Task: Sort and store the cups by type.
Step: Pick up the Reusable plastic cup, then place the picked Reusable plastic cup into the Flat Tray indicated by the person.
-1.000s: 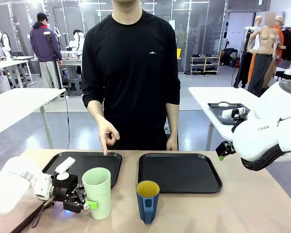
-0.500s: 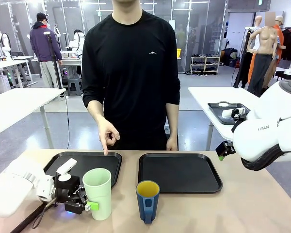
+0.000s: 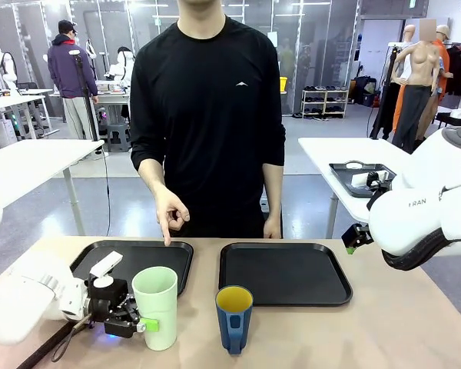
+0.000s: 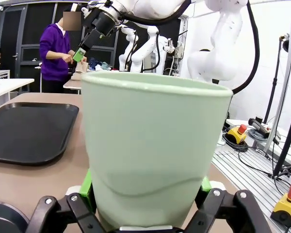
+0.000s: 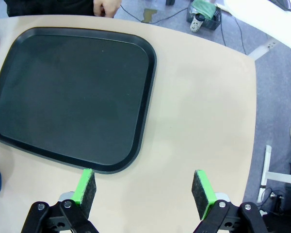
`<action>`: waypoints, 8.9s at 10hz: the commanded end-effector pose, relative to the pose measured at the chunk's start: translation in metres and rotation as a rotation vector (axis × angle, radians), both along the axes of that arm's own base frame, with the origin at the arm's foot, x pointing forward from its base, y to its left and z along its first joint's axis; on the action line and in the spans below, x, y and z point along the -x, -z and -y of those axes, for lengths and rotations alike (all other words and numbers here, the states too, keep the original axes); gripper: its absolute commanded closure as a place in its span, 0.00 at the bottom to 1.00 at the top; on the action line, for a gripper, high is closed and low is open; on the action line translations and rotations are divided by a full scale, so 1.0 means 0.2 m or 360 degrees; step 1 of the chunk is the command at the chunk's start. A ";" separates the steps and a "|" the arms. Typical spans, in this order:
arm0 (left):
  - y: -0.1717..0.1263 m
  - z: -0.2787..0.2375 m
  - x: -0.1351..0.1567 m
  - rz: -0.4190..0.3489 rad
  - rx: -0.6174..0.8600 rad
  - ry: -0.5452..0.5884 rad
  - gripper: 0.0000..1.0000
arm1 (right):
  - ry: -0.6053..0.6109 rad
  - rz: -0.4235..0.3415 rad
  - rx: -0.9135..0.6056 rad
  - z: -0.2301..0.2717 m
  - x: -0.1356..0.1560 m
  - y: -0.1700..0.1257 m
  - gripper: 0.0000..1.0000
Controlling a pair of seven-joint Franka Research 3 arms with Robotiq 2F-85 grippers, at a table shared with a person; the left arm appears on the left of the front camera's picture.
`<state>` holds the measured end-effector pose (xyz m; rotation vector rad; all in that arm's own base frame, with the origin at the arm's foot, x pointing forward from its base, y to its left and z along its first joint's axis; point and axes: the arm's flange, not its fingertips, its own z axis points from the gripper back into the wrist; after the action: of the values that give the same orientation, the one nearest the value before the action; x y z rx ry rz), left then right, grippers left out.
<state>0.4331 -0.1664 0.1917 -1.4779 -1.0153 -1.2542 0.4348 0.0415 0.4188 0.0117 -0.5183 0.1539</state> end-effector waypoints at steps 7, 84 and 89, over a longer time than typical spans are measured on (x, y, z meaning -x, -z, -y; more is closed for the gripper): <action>-0.28 -0.27 0.10 0.0091 0.0074 -0.0086 0.45 | 0.0002 0.0003 -0.0003 0.00 0.00 0.00 0.00; -0.05 1.09 -0.71 0.0293 0.0092 -0.0617 0.15 | 0.0002 0.0003 -0.0003 0.00 0.00 0.00 0.00; 0.03 1.10 -0.71 0.0304 0.0048 -0.0605 0.15 | 0.0002 0.0003 -0.0003 0.00 0.00 0.00 0.00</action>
<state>0.5724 -0.3788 0.2041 -1.1789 -1.3572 -1.0748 0.4348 0.0417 0.4188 0.0114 -0.5183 0.1544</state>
